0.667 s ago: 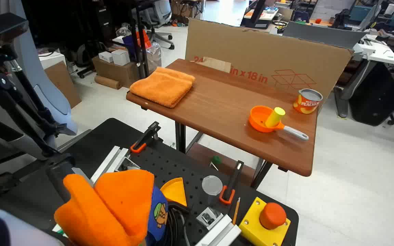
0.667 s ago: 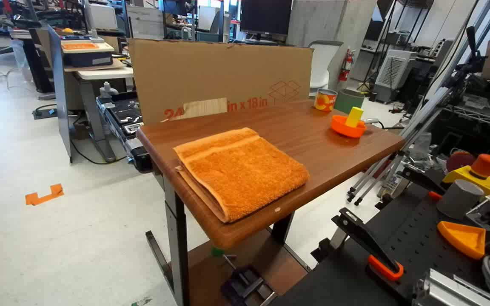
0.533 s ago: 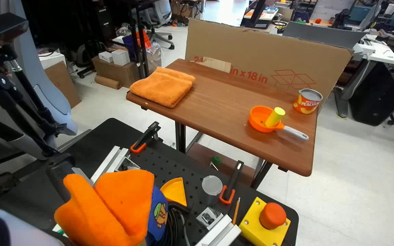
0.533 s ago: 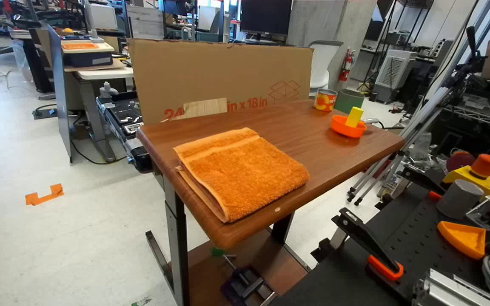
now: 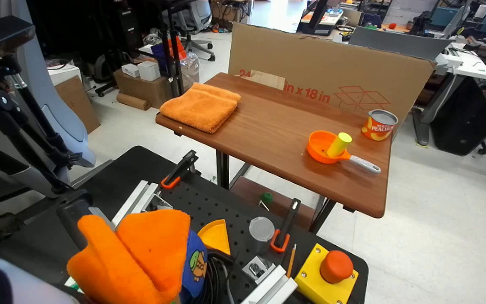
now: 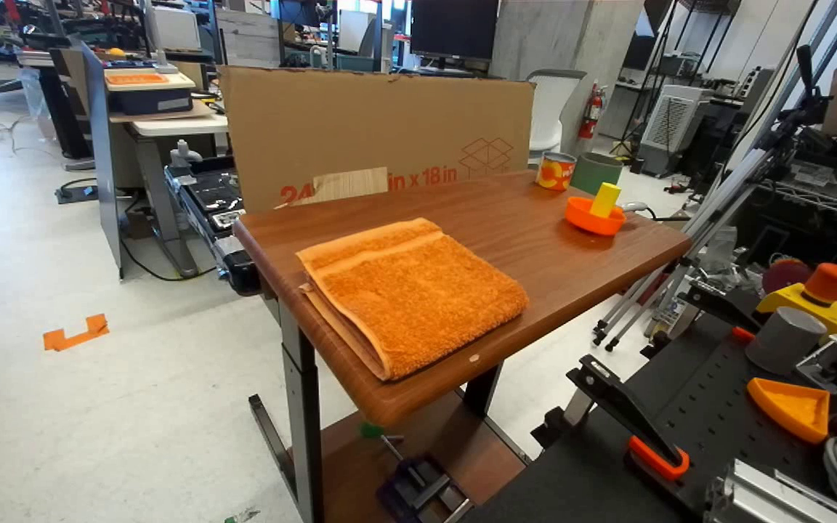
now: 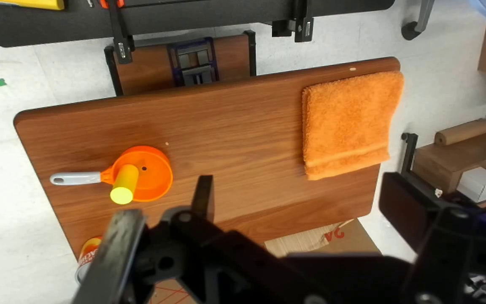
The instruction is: Move the towel to the right
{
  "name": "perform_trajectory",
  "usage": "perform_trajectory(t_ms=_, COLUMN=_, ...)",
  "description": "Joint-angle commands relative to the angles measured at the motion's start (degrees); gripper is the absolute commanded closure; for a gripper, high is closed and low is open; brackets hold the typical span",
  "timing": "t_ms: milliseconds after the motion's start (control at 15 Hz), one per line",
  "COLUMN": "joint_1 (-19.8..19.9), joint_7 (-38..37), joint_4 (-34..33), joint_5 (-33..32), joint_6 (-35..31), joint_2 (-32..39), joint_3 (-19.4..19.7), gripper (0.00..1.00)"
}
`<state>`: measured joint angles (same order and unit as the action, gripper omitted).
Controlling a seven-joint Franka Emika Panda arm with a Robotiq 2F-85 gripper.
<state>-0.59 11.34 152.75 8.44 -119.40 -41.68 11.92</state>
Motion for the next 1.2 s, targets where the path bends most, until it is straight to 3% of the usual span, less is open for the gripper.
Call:
perform_trajectory(t_ms=0, joint_1=0.84, joint_7=0.50, joint_4=-0.14, joint_5=0.59, joint_6=0.24, joint_2=0.14, joint_3=-0.74, gripper=0.00)
perform_trajectory(t_ms=133, joint_1=0.28, joint_7=0.75, joint_4=-0.21, joint_5=1.81, joint_6=0.11, joint_2=0.67, joint_3=-0.11, gripper=0.00)
perform_trajectory(t_ms=400, joint_1=-0.25, joint_7=-7.07, joint_4=1.36, joint_5=2.40, joint_6=-11.64, joint_2=7.05, joint_3=-5.24, gripper=0.00)
perform_trajectory(t_ms=800, joint_1=-4.46, joint_7=-20.14, joint_4=-2.79, joint_5=1.92, joint_6=-27.51, joint_2=26.41, joint_3=-16.39, gripper=0.00)
perform_trajectory(t_ms=1133, joint_1=-5.40, joint_7=-29.34, joint_4=-7.36, joint_5=-5.43, joint_6=-36.79, joint_2=41.72, joint_3=-22.71, gripper=0.00)
